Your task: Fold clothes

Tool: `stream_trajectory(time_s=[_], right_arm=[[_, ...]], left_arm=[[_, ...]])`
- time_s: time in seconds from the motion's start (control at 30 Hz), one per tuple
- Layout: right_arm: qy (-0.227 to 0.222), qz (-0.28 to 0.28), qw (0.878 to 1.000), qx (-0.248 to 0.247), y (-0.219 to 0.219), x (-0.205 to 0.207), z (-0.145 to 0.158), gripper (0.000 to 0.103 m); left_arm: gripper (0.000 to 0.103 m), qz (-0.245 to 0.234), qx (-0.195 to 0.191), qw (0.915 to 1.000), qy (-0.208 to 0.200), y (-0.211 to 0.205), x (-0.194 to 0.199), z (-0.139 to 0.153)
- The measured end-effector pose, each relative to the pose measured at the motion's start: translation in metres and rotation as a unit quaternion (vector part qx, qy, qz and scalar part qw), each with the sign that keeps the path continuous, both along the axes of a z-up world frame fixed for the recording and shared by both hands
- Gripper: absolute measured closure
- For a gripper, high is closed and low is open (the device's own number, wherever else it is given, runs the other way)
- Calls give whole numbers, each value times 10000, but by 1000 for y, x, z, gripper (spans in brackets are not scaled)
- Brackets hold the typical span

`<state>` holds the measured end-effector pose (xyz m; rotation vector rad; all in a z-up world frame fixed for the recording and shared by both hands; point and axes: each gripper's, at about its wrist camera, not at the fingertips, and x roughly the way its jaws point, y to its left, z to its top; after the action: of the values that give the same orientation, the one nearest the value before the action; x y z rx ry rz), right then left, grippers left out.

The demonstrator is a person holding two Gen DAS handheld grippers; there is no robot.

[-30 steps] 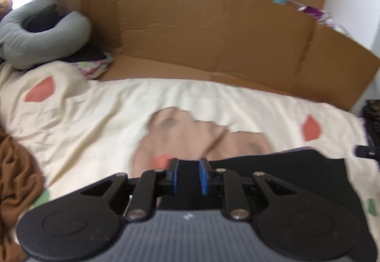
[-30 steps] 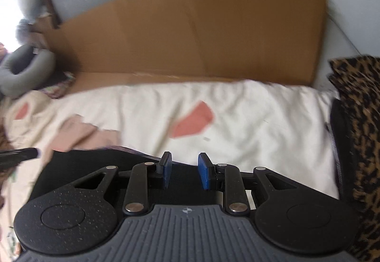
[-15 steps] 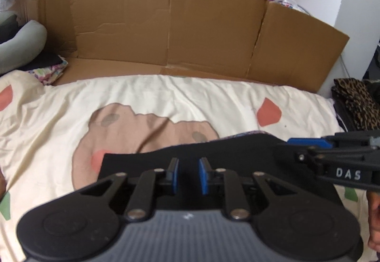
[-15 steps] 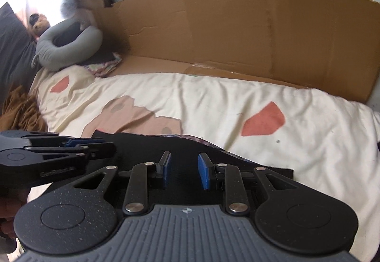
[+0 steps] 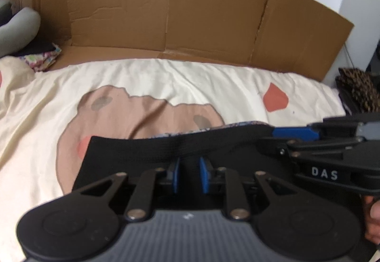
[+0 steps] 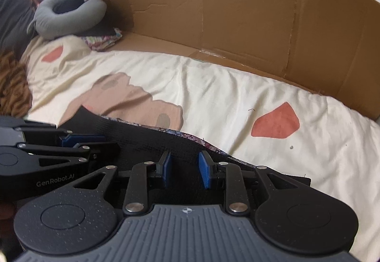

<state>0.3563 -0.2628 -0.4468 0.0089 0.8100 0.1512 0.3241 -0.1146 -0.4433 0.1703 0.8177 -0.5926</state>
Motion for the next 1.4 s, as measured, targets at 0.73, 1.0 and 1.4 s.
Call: stream_trajectory(time_s=[0.73,1.0,1.4], right_arm=[[-291,253,9991,-175,-1,-20,22,72],[-118,429,9989,-122,-2,-33,12,73],[54,491,9981,-365,3,-34,-6,74]], left_arm=[[86,-416,-342,9985,-97,0,-4,21],[83,-672,-233,9975,-7,-15,-17,12],[84,-596,-42,9982,52,-21,-18,12]])
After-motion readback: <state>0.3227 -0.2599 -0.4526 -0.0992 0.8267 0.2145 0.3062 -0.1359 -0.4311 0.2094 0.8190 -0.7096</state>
